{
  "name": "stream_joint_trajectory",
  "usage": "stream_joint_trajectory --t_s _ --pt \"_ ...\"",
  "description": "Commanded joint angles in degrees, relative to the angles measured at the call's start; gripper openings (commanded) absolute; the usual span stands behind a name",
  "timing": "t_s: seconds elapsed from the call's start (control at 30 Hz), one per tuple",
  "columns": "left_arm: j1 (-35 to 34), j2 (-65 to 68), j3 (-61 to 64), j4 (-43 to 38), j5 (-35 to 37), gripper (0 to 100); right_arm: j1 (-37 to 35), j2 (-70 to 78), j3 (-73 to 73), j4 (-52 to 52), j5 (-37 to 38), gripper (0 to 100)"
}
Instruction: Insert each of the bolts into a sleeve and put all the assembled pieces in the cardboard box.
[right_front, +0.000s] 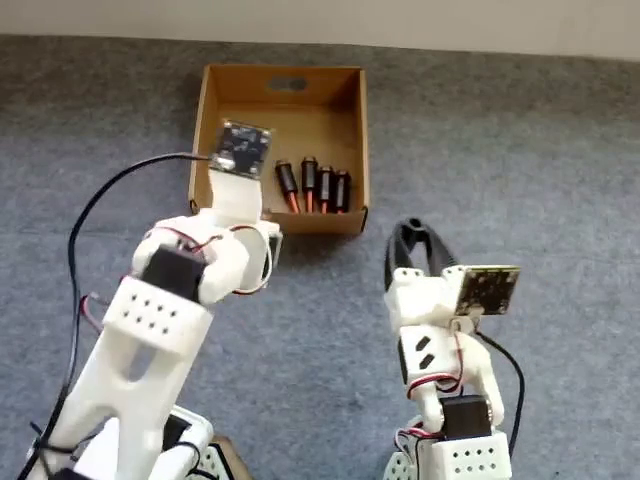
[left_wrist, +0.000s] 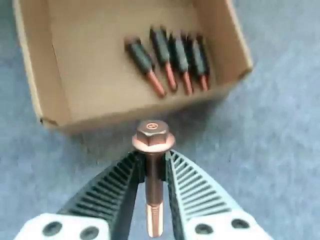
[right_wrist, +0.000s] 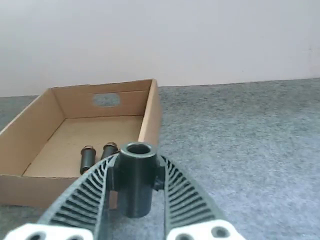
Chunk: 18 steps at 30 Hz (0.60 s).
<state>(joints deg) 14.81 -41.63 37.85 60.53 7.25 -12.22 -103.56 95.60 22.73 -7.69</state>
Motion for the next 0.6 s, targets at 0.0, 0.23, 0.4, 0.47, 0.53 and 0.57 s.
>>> stream_joint_trajectory --t_s 0.0,0.23,0.4,0.47,0.53,0.57 --pt "1.8 -7.6 1.19 -6.86 0.53 1 -2.68 -0.84 -2.86 -1.1 -0.26 0.6" --pt "8.04 -19.47 6.46 -21.54 0.53 1 -6.02 -0.4 -3.3 -11.65 1.14 0.6" --pt "12.88 -24.48 11.47 -34.9 0.53 1 -10.59 -0.48 -3.3 -13.49 13.1 0.6" --pt "14.99 -25.45 13.67 -41.14 0.53 1 -12.88 -0.75 -3.3 -13.49 15.74 0.6" --pt "16.66 -25.8 15.25 -46.42 0.53 1 -13.85 -0.75 -3.3 -13.49 15.74 0.6" --pt "17.1 -25.8 15.6 -48.44 0.53 1 -13.85 -0.75 -3.3 -13.49 15.74 0.6"
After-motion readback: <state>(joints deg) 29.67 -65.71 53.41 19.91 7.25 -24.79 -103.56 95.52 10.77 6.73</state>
